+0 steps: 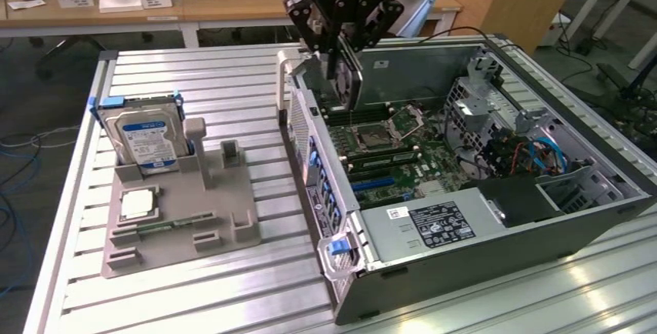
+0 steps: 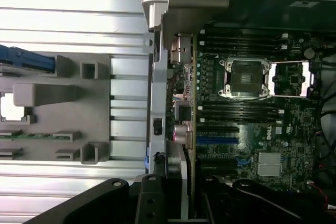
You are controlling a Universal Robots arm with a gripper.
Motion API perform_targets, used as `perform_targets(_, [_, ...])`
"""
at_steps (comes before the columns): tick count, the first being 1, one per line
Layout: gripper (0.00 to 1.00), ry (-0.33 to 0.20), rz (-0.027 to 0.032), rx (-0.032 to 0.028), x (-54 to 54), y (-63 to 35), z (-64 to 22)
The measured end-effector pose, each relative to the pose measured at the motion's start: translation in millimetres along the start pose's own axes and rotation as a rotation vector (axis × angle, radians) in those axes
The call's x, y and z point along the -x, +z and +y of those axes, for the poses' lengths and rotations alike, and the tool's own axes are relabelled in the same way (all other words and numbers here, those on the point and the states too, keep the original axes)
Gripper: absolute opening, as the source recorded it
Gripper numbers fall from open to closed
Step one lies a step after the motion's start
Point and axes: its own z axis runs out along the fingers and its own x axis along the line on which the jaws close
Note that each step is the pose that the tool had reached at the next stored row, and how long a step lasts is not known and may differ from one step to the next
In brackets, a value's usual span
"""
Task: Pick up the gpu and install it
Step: 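Pick up the gpu and move the gpu toward the slot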
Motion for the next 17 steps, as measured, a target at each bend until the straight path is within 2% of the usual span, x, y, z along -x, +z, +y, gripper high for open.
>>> perform_targets(17, [0.28, 0.000, 0.0001, 0.0000, 38.3, 0.1, -0.7])
